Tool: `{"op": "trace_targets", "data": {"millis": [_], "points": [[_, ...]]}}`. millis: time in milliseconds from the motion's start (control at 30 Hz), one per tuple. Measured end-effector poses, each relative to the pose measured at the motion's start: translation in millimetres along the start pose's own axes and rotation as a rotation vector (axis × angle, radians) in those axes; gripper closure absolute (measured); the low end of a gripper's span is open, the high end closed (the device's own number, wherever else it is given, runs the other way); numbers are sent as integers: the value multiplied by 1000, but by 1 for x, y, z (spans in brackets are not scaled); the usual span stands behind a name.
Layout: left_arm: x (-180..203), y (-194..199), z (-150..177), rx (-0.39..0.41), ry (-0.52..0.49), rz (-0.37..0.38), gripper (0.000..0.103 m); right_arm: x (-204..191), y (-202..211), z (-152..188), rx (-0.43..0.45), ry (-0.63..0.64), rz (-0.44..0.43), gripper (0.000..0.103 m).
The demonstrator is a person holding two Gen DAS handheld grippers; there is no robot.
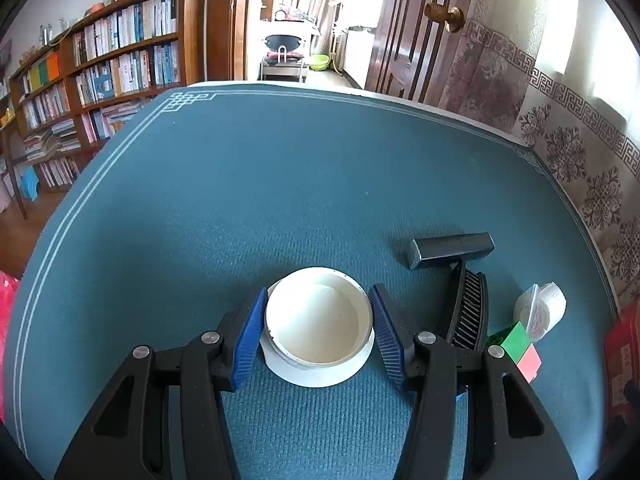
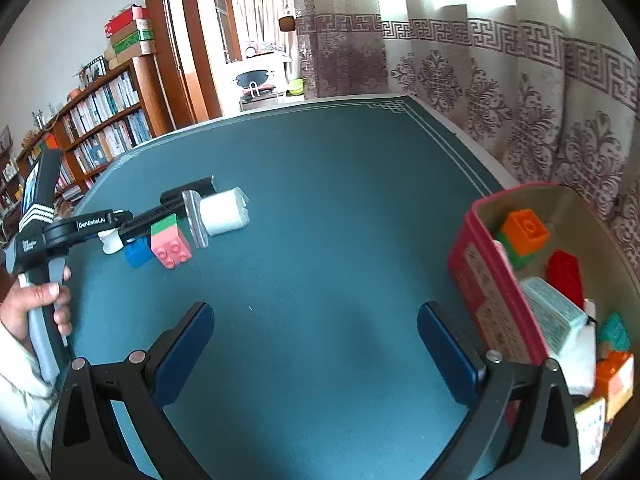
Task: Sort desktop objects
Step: 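Grasp the white bowl on saucer with the left gripper while the right gripper grasps the white tape roll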
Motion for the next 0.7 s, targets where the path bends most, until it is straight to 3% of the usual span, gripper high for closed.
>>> {"op": "trace_targets", "data": {"millis": [400, 600, 700], "points": [[2, 0, -1, 3, 0, 1, 48, -36, -39, -54, 53, 31, -77, 1], [-2, 1, -2, 7, 10, 3, 48, -65, -69, -67, 38, 110, -106, 1], [-2, 0, -2, 4, 14, 3, 48, -71, -88, -71, 14, 142, -105, 7]]}}
Point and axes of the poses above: each gripper's, at about its wrist camera, not at the fingertips, and y roughly against the way its jaws point, x to its right, z to its underside, the point moved 2 cm from there along -y, roughly the way its jaws point, and after that the axes turned 2 degrees about y, right-handed, at the moved point
